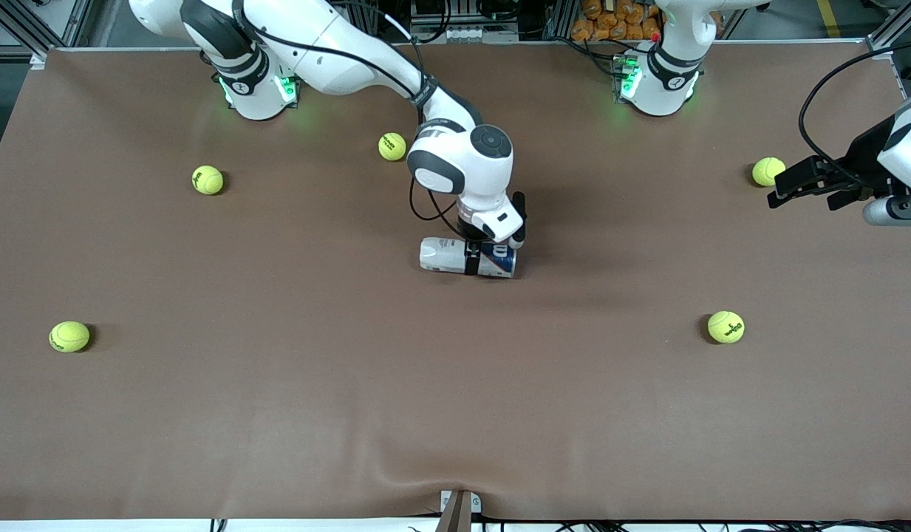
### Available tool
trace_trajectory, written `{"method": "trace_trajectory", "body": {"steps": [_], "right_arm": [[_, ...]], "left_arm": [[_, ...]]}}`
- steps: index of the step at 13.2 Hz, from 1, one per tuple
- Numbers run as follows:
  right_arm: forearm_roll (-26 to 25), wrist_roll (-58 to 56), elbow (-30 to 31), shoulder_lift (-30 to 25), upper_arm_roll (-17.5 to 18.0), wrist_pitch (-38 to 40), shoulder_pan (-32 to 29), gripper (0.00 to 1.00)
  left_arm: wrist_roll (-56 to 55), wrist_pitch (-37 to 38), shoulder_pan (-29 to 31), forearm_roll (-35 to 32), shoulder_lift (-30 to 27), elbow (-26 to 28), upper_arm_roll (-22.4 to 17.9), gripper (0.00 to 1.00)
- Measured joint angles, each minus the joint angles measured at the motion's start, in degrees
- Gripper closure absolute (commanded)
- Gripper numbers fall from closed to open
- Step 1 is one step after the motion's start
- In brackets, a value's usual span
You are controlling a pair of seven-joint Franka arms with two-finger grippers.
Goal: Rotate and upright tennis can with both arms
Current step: 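Lift the can with the right gripper and carry it to mid-table, then lay the can on its side and open the right gripper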
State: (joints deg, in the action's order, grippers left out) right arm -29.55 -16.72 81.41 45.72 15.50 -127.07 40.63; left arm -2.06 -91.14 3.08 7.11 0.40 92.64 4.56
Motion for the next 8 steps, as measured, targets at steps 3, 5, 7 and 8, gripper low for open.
{"method": "trace_trajectory", "body": {"steps": [3, 5, 7, 8], "right_arm": [[4.1, 0.6, -0.6, -3.8, 1.4, 2.9, 0.1, 0.00], [10.0, 0.9, -0.8, -7.0, 1.1, 5.0, 0.0, 0.00], [12.5, 3.2, -1.0, -10.8, 0.5, 10.4, -1.3, 0.00], [12.7, 4.2, -1.1, -12.6, 0.3, 12.9, -3.0, 0.00]], "left_arm": [[0.0, 0.0, 0.1, 2.9, 0.6, 0.0, -0.1, 0.00], [0.0, 0.0, 0.2, 5.8, 1.3, 0.0, -0.1, 0.00], [0.0, 0.0, 0.2, 8.4, 2.3, 0.0, -0.2, 0.00], [0.0, 0.0, 0.3, 9.1, 2.9, 0.1, -0.2, 0.00]]}}
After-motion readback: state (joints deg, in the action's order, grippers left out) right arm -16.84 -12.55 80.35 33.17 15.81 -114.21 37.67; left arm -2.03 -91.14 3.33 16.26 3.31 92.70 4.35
